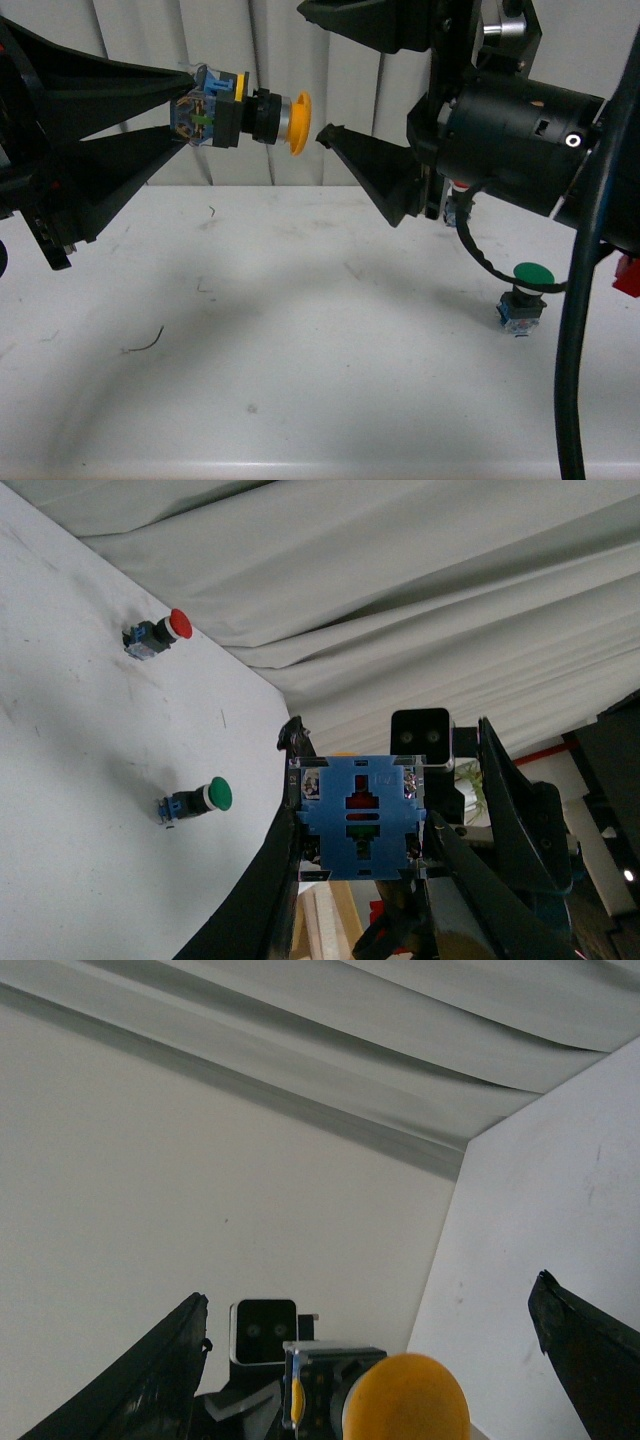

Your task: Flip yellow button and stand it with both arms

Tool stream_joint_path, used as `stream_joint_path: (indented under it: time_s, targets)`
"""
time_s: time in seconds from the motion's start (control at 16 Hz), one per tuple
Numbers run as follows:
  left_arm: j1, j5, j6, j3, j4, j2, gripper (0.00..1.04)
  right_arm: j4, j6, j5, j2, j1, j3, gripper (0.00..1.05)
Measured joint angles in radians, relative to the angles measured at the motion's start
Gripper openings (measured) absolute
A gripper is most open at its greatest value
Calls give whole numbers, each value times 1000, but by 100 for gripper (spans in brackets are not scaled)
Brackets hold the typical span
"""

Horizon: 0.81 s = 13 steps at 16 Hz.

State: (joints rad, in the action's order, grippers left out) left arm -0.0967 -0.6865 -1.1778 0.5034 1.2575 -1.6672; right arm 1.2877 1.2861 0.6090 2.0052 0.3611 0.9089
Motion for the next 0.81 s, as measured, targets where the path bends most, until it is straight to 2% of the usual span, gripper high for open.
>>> stream_joint_path:
  time_s: [0.13,0.31,0.75,0.81]
  targets:
    - [12,-16,-4,1,13,0,30,-3,89,-30,28,26,12,98]
    - [42,-24,-20,1,23,0,30,-4,210,-14,47,60,11,98]
    - [35,-29,-26,1,26,-18,30,-3,274,8,47,71,59,98]
    - [34,-28,-27,1,26,-18,30,-4,281,5,48,71,73,86]
